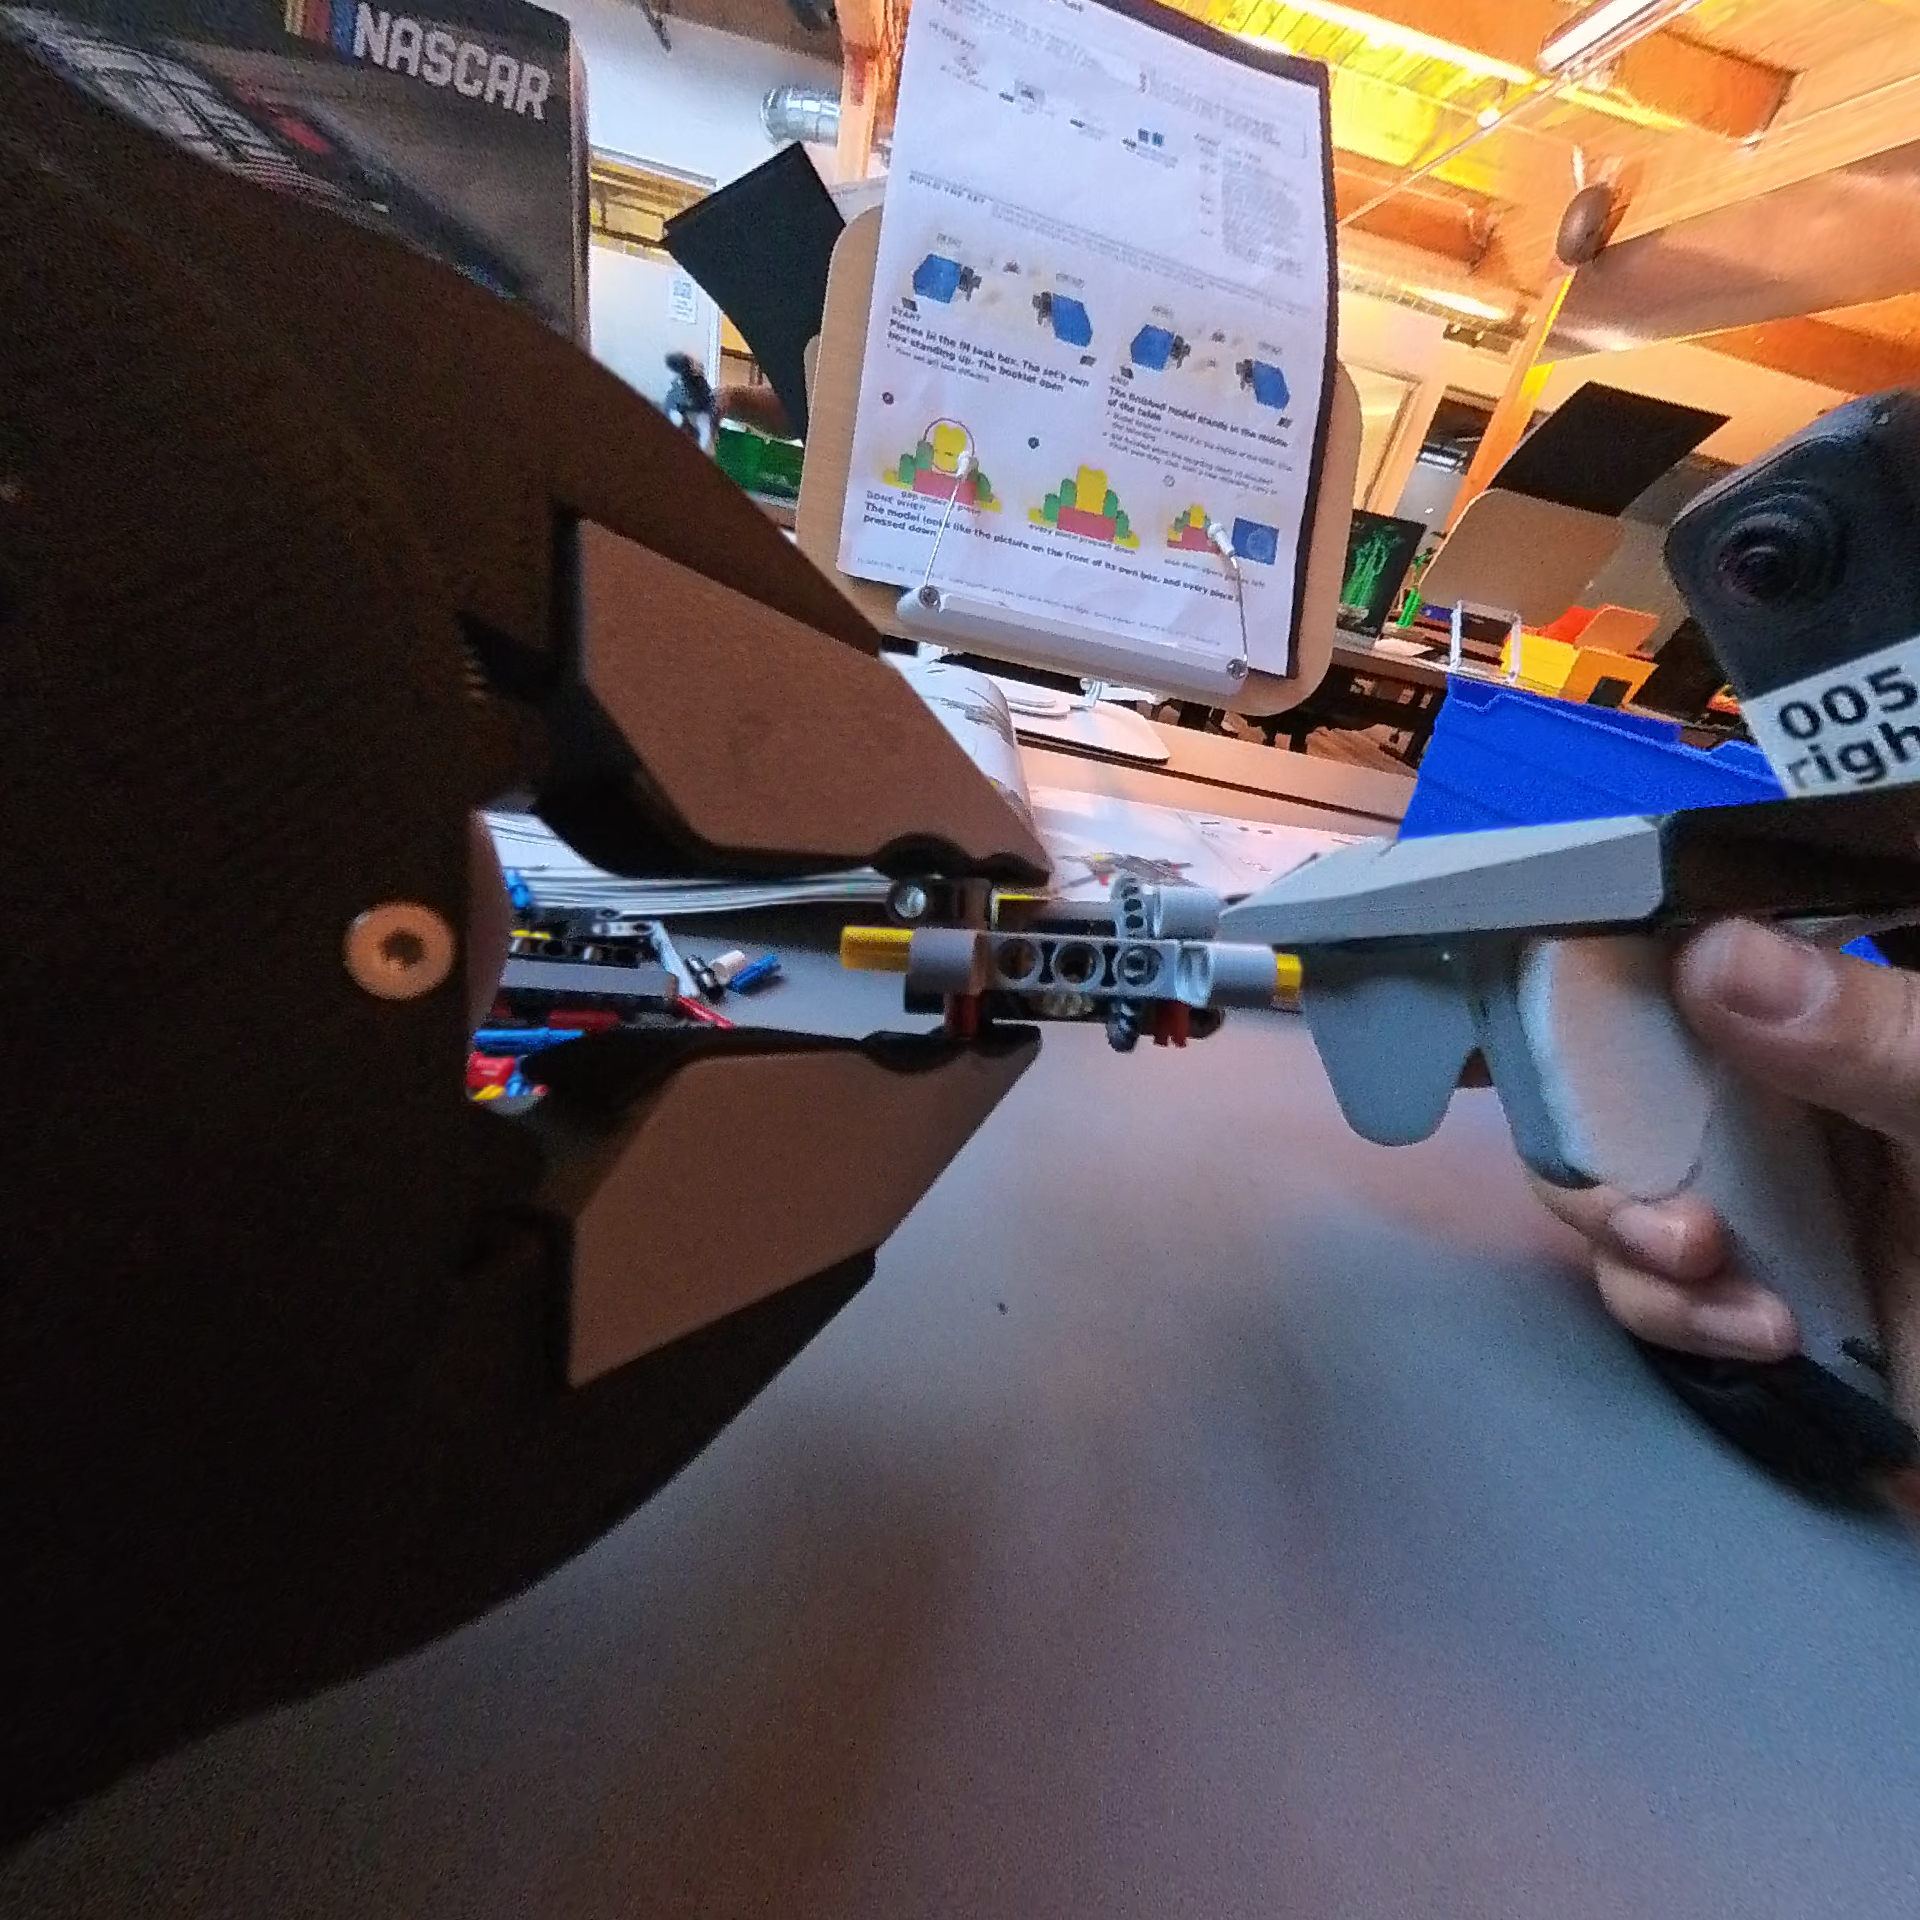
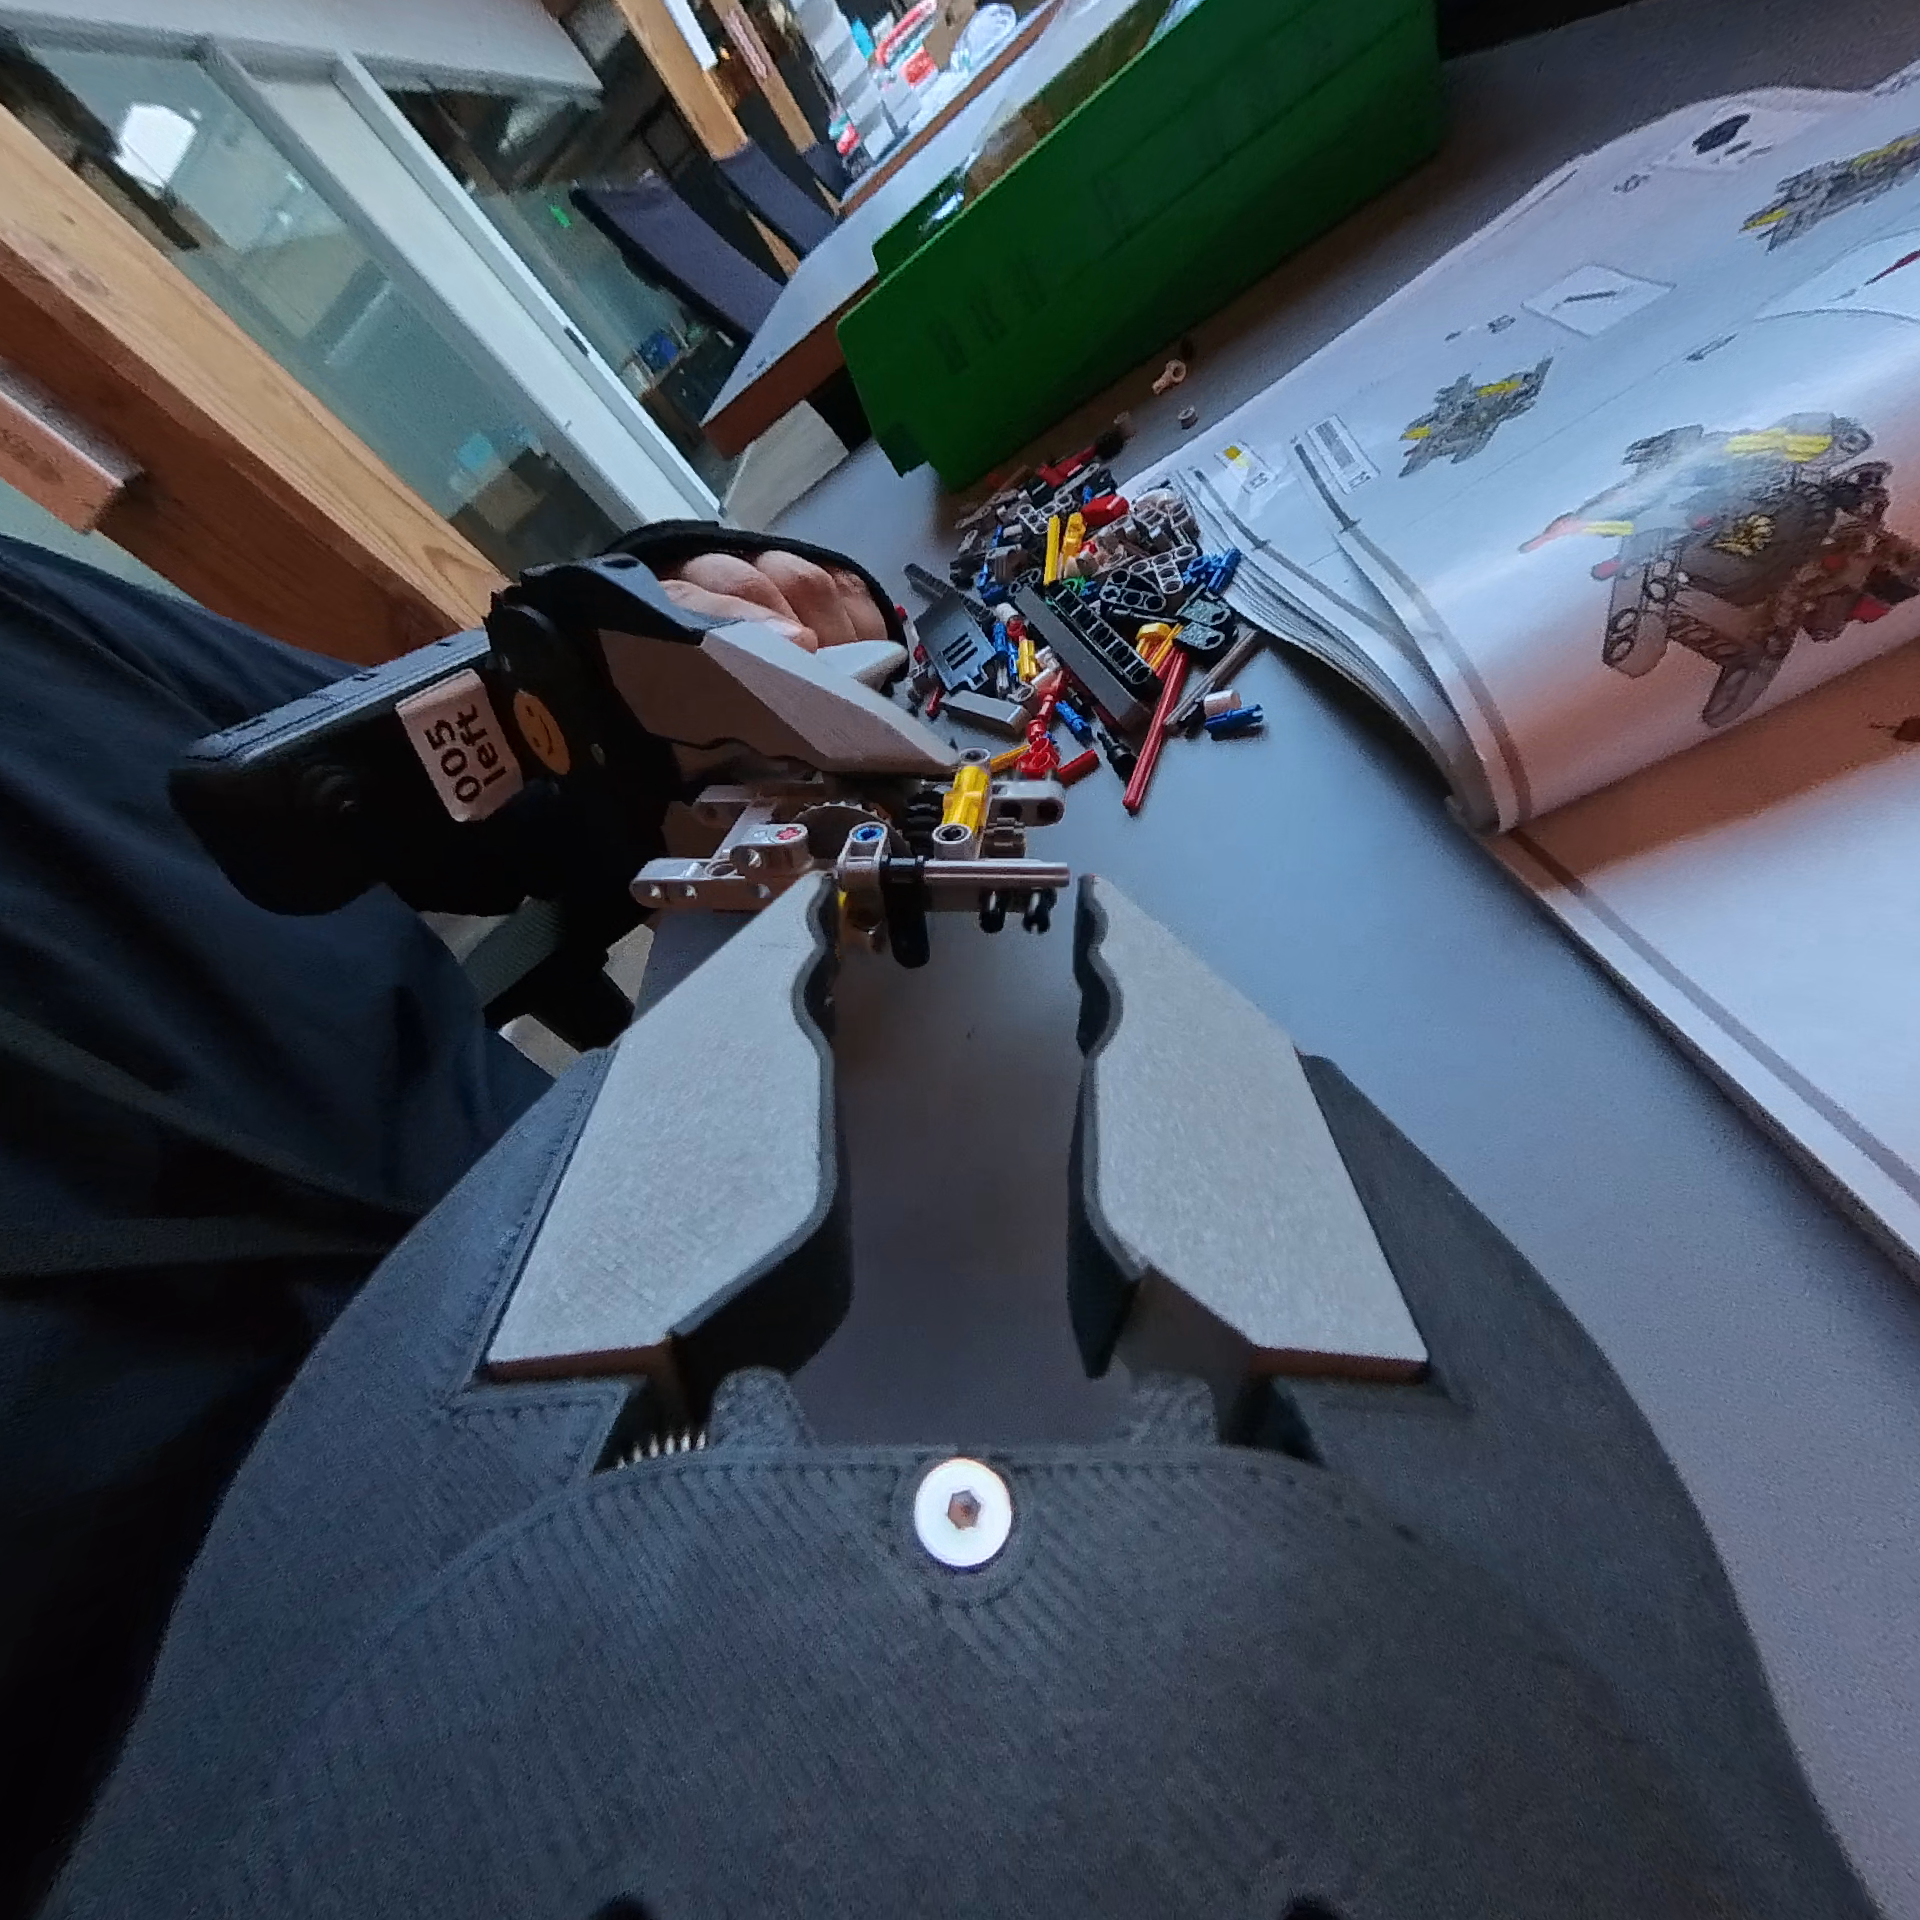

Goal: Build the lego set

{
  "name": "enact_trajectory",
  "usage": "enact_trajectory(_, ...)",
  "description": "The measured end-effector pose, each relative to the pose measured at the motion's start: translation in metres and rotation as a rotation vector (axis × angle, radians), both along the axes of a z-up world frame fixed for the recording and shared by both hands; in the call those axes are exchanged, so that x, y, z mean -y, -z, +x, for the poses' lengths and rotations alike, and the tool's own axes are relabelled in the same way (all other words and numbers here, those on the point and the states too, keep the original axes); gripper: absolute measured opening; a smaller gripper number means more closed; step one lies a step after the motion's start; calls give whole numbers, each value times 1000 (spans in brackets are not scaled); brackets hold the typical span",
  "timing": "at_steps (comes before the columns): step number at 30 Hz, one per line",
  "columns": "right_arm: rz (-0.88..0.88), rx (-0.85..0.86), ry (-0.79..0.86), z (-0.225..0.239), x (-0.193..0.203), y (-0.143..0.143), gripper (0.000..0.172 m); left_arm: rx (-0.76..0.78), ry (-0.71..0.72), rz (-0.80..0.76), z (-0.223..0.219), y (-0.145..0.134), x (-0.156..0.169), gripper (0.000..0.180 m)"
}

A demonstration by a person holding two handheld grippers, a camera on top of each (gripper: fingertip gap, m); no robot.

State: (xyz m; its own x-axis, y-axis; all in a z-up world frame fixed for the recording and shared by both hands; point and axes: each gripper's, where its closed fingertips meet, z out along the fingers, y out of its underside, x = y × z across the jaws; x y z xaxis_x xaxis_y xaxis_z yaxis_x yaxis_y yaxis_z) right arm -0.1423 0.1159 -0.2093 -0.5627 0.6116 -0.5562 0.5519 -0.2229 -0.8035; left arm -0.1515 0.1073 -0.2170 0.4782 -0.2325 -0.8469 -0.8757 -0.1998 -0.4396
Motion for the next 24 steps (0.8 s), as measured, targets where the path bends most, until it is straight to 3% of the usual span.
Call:
enact_trajectory(5, -17, 3, 0, 1, -1, -1, 35, -8, -11, -1, -2, 0, 0, 23)
enact_trajectory(9, 17, -4, 33, -3, -4, 1, 48, -4, -3, -10, 0, 2, 0, 23)
enact_trajectory(12, 24, -20, 20, -1, -2, -1, 39, 0, -2, -13, 0, 2, 0, 23)
enact_trajectory(24, 73, -64, 32, 0, 2, -5, 38, 13, -25, -23, 0, 1, 2, 23)
